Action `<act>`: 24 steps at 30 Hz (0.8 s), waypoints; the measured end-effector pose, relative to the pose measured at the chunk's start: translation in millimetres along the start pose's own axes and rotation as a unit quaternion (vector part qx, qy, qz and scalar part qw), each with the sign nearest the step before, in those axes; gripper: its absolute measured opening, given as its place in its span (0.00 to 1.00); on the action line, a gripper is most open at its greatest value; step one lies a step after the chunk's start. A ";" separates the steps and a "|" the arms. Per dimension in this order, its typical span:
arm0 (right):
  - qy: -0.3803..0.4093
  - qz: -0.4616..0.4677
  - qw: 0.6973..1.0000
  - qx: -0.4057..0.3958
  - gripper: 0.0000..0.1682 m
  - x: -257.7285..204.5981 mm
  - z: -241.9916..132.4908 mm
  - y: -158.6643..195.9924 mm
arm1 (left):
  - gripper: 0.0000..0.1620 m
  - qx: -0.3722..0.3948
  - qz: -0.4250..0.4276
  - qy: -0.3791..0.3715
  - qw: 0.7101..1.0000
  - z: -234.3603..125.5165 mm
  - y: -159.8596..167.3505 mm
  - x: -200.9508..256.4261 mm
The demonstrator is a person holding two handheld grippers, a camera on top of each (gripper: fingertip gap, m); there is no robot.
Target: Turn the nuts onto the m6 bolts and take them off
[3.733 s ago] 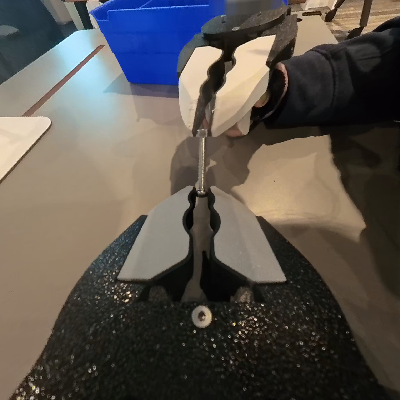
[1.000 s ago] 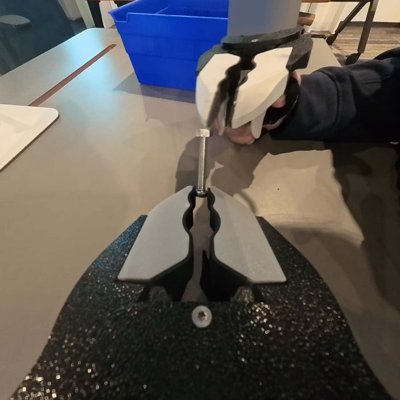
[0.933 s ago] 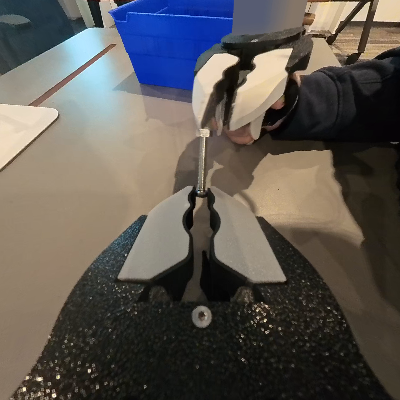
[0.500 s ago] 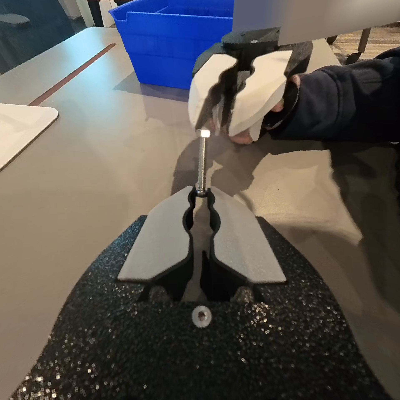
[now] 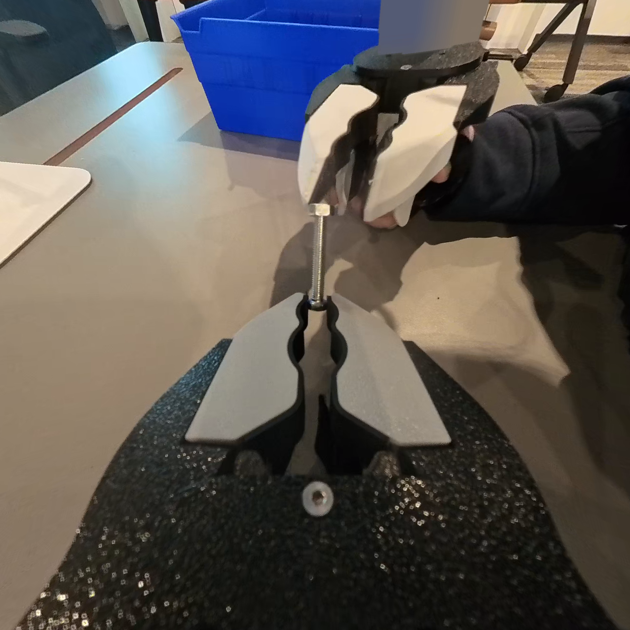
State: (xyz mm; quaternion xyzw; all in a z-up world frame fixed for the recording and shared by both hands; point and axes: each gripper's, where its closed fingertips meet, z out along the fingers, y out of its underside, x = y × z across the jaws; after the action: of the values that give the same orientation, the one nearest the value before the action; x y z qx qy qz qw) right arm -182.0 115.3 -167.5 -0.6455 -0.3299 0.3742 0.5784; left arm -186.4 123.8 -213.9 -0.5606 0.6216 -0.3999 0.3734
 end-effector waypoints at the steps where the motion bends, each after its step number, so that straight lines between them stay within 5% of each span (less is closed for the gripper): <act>1: -0.001 0.000 1.000 0.000 0.13 -0.4 0.1 0.1 | 0.06 0.000 0.000 0.000 1.000 0.0 -0.1 -0.2; 5: -0.060 0.000 0.998 0.002 0.00 -16.1 -2.8 -0.4 | 0.06 0.002 -0.002 0.000 1.000 -0.3 -0.4 -0.4; 13: 0.011 0.002 1.000 0.009 0.15 3.3 -0.4 -2.3 | 0.06 0.000 0.000 0.000 1.000 0.0 -0.1 -0.1; 18: -0.069 -0.001 0.998 0.005 0.00 -18.7 -3.9 -1.0 | 0.06 0.001 -0.001 0.000 1.000 -0.1 -0.4 -0.1; 24: -0.022 0.006 1.000 0.013 0.10 -4.7 -2.5 -3.1 | 0.06 -0.001 0.000 0.001 1.000 0.4 -0.1 0.2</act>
State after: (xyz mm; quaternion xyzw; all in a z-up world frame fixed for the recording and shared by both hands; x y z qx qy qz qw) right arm -182.2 110.4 -163.8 -0.6317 -0.3335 0.3958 0.5772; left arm -186.1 123.5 -213.9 -0.5607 0.6225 -0.3995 0.3722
